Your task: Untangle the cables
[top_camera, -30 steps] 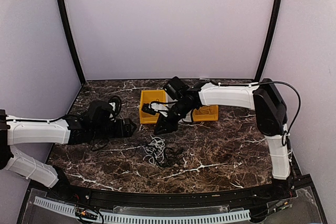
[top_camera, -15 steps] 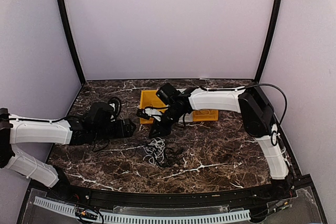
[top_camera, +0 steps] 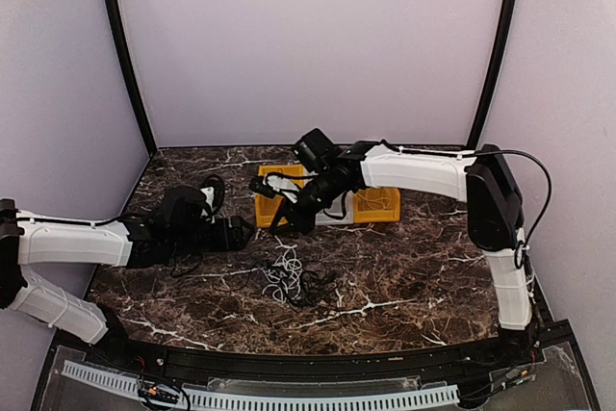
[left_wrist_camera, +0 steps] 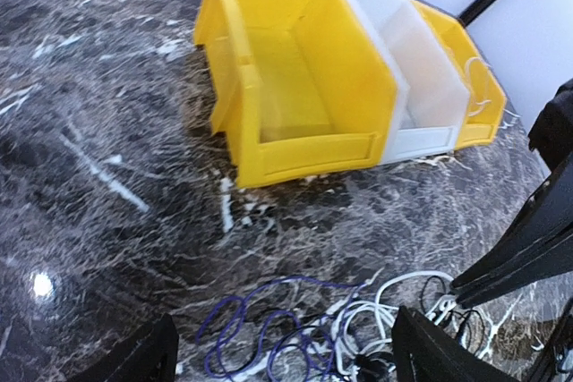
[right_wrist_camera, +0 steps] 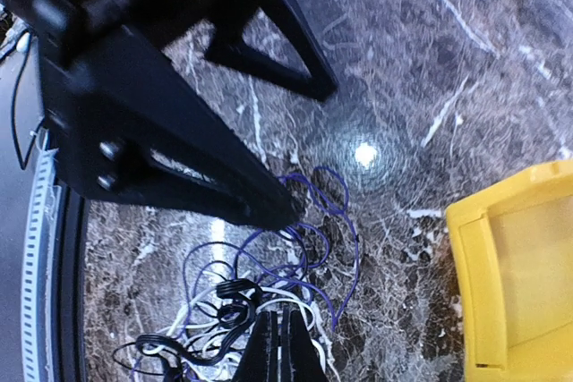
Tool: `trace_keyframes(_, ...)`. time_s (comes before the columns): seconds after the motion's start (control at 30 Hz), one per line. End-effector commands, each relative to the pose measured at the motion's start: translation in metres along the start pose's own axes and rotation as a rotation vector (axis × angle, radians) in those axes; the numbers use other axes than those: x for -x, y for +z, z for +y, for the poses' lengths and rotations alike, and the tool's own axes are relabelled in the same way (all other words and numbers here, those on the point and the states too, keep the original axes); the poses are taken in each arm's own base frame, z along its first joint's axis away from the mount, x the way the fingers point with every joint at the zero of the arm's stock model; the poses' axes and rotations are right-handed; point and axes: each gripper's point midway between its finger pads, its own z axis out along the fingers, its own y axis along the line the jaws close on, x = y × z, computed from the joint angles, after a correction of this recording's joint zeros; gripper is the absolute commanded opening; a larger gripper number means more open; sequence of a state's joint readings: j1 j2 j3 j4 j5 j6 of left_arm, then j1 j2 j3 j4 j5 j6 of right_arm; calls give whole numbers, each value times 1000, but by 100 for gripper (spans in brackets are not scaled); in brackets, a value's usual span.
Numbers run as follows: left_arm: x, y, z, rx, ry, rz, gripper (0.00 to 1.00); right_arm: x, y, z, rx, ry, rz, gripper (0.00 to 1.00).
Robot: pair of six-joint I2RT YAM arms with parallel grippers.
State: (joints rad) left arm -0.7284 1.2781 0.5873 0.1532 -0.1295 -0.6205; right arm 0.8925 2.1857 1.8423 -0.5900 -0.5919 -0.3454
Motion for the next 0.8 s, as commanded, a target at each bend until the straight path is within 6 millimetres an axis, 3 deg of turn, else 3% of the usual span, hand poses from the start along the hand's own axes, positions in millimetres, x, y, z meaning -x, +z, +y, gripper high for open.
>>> trace_keyframes(0.0, 20, -12, -59, -302, 134, -70, 85, 47, -53, 34, 8, -73, -119, 0)
trace_keyframes(0.17, 27, -36, -91, -498, 290, -165, 86, 70, -83, 47, -14, -101, -179, 0)
trace_keyframes(0.33, 33, -53, -124, -681, 362, -226, 86, 85, -97, 58, 10, -107, -215, 0)
trace_keyframes(0.57, 36, -42, -171, -854, 380, -226, 75, 93, -104, 60, 7, -107, -232, 0)
trace_keyframes(0.77, 44, -24, -161, -781, 219, -303, 50, 112, -128, 77, 30, -136, -291, 0)
